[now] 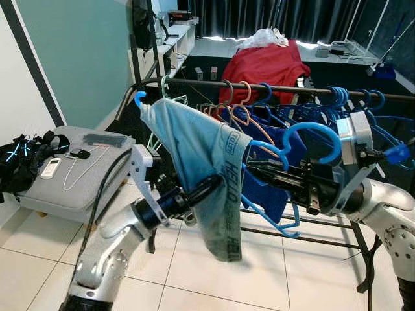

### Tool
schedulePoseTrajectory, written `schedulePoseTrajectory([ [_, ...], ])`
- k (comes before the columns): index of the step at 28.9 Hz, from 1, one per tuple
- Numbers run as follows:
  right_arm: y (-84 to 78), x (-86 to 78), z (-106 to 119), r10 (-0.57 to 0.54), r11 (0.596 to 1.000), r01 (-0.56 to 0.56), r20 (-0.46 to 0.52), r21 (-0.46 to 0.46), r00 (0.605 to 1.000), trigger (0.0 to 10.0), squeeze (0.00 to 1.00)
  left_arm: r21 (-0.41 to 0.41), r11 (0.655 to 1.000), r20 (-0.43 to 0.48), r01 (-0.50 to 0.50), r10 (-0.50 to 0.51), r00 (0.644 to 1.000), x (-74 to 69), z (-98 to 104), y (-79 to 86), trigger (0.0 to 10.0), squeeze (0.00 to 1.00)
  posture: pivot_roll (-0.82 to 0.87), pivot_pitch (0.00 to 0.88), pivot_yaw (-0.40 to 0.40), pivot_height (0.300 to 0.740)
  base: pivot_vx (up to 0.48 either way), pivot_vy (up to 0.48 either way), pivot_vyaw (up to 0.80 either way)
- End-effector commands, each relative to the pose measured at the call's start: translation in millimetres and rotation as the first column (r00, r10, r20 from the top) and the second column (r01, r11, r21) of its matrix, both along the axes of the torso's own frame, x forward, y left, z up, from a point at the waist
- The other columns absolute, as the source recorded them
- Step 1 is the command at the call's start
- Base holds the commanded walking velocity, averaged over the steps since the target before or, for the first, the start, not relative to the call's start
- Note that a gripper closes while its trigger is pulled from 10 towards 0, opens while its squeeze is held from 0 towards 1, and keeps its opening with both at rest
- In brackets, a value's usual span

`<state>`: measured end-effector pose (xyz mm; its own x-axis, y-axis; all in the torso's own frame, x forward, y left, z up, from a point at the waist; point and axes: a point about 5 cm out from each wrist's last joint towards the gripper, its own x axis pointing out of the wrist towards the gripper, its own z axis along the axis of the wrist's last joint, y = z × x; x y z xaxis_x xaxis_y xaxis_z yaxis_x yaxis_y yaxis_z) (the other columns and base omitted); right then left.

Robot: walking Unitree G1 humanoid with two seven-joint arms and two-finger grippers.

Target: Hang hanger

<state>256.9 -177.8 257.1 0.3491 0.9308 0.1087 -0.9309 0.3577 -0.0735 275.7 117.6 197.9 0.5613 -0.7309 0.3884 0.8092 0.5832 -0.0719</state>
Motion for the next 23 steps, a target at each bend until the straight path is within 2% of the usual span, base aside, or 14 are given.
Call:
schedulePoseTrajectory([
  [1, 0.8, -1.3, 5, 0.012, 1.000, -0.012, 0.021, 0.011, 1.000, 0.0, 0.00, 0.017, 0.999, 0.000, -0.050, 0.050, 0.999, 2.5, -1, 12.8, 0.0, 0.00, 0.00, 0.000, 0.024, 0.740, 0.000, 0.000, 0.00],
  [3, 0.2, -1.5, 4, 0.008, 1.000, -0.008, 0.021, 0.011, 1.000, 0.0, 0.00, 0.044, 0.994, 0.009, -0.099, 0.099, 0.995, 4.5, 1, 29.3, 0.0, 0.00, 0.00, 0.000, 0.024, 0.740, 0.000, 0.000, 0.00],
  [5, 0.1, -1.5, 4, 0.007, 1.000, -0.007, 0.021, 0.011, 1.000, 0.0, 0.00, 0.050, 0.992, 0.012, -0.114, 0.113, 0.994, 5.0, 1, 34.1, 0.0, 0.00, 0.00, 0.000, 0.024, 0.740, 0.000, 0.000, 0.00],
  [7, -2.0, -1.1, 4, -0.004, 1.000, 0.004, 0.018, 0.004, 1.000, 0.0, 0.00, 0.076, 0.983, 0.031, -0.169, 0.167, 0.985, 7.0, 5, 51.2, 0.0, 0.00, -0.01, 0.000, 0.020, 0.740, 0.000, 0.000, 0.00],
  [12, -5.6, -0.4, 1, -0.024, 1.000, 0.024, 0.012, -0.017, 1.000, 0.0, 0.00, 0.094, 0.970, 0.057, -0.223, 0.218, 0.974, 8.8, 10, 66.9, 0.0, 0.00, -0.01, 0.000, 0.019, 0.740, 0.000, 0.000, 0.00],
  [15, -17.4, 3.4, -11, -0.093, 0.990, 0.090, -0.016, -0.105, 0.996, 0.0, 0.00, 0.110, 0.947, 0.100, -0.301, 0.291, 0.952, 11.5, 22, 91.2, 0.0, 0.00, -0.01, 0.000, 0.017, 0.740, 0.000, 0.000, 0.00],
  [16, -17.4, 3.4, -11, -0.093, 0.990, 0.090, -0.016, -0.105, 0.996, 0.0, 0.00, 0.110, 0.947, 0.100, -0.301, 0.291, 0.952, 11.5, 22, 91.2, 0.0, 0.00, -0.01, 0.000, 0.017, 0.740, 0.000, 0.000, 0.00],
  [19, -27.6, 6.4, -17, -0.154, 0.978, 0.149, -0.025, -0.146, 0.988, 0.0, 0.00, 0.118, 0.934, 0.124, -0.338, 0.324, 0.938, 11.7, 29, 105.4, 0.0, 0.00, -0.01, 0.000, 0.018, 0.740, 0.000, 0.000, 0.00],
  [23, -34.5, 9.3, -17, -0.199, 0.972, 0.196, -0.016, -0.130, 0.980, 0.0, 0.00, 0.133, 0.933, 0.119, -0.334, 0.320, 0.940, 10.1, 29, 111.0, 0.0, 0.00, -0.01, 0.000, 0.018, 0.740, 0.000, 0.000, 0.00],
])
